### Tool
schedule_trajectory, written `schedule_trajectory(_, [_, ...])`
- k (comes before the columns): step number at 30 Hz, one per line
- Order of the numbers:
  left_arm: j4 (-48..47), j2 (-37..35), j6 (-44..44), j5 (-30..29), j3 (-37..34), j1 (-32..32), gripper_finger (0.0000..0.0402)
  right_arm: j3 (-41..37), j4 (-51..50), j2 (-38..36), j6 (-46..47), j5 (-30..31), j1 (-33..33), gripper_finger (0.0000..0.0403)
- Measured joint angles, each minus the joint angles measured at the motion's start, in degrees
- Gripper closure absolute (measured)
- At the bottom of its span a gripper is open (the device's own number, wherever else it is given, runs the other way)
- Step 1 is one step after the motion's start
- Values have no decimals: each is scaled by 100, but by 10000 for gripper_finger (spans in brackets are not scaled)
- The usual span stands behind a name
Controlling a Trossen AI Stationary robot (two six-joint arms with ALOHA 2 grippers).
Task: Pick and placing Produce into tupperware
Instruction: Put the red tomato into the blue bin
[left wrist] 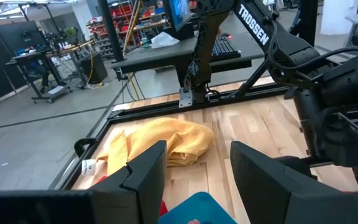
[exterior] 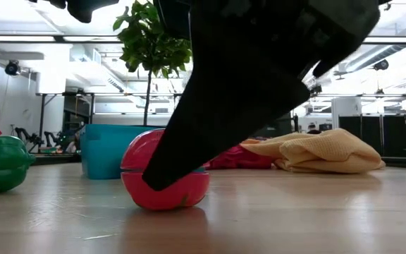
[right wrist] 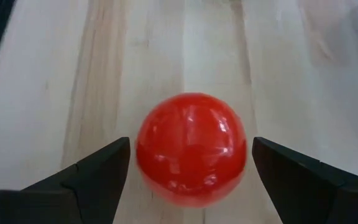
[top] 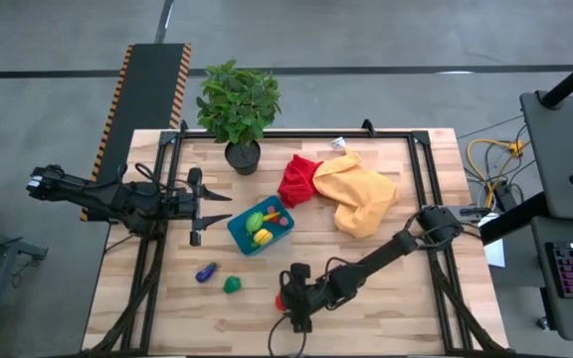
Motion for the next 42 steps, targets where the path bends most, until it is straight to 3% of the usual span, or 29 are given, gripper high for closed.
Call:
schedule_trajectory(30, [-1,0,0,0,0,-2,237,-302,490,2,-1,-235,-117,79])
schedule_trajectory(42, [-1,0,1,0,0,-2,237,-330,500,2,-64,-322,-141,164])
